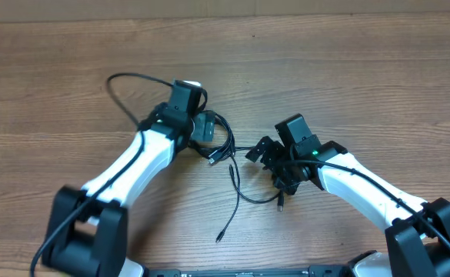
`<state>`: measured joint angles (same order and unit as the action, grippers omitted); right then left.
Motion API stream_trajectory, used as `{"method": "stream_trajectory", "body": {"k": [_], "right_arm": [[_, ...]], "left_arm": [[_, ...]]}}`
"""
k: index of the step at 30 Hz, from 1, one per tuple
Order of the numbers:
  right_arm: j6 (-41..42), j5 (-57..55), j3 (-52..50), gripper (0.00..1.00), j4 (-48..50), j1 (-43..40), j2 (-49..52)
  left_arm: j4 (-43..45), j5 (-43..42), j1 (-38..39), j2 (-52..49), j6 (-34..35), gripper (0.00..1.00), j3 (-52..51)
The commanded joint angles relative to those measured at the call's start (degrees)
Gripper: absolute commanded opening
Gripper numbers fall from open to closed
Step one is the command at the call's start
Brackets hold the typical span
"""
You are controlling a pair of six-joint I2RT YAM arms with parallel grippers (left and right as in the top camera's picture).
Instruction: Untangle cables
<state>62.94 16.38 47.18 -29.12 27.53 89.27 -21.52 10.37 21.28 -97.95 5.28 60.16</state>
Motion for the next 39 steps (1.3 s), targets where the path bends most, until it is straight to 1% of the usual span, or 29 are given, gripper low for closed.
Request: {"method": "stream_trajectory", "body": {"k": [1,2,3,6,11,13,18,20,23,30,39], "right_arm": [[-0.5,-1.4,0.0,1.00,0.4,0.3,-0.2],[-0.5,-1.4,0.0,1.00,0.4,0.3,-0.2],[-0.5,-1.4,0.0,1.00,0.4,0.3,-0.2],[-0.5,-1.7,0.0,1.00,0.3,0.3,-0.2],[-0.5,-2.3,0.0,1.00,0.3,0.3,-0.2],[-0.5,-2.3,0.0,1.00,0.3,0.3,-0.2],[-0.5,-2.3,0.0,1.00,0.5,0.3,-0.2],[-0.5,-2.3,0.0,1.00,0.5,0.3,-0.2],[-0.4,-2.3,0.0,1.00,0.5,0.3,-0.2],[-0.4,-2.3,0.0,1.00,0.7,0.3,-0.2],[-0.4,-2.3,0.0,1.00,0.8,0.3,-0.2]], "left_arm": [[2.1,0.1,0.0,-6.1,-21.9,0.98,0.7],[3.5,0.1,0.1,-7.4,-23.1,0.96,0.7],[4.8,0.1,0.1,-8.5,-23.8,0.96,0.7],[9.0,0.1,0.1,-10.2,-24.0,0.96,0.7],[13.9,0.0,0.1,-10.1,-24.0,0.95,0.7],[14.3,-1.1,0.1,-10.1,-24.6,0.95,0.8],[14.3,-11.8,0.1,-10.2,-30.0,0.94,0.7],[15.1,-13.5,0.1,-10.2,-30.6,0.92,0.7],[16.2,-14.1,0.1,-10.2,-30.6,0.88,0.7],[17.8,-14.5,0.1,-10.7,-30.8,0.87,0.7],[18.6,-14.4,0.0,-10.7,-37.7,0.85,0.7]]}}
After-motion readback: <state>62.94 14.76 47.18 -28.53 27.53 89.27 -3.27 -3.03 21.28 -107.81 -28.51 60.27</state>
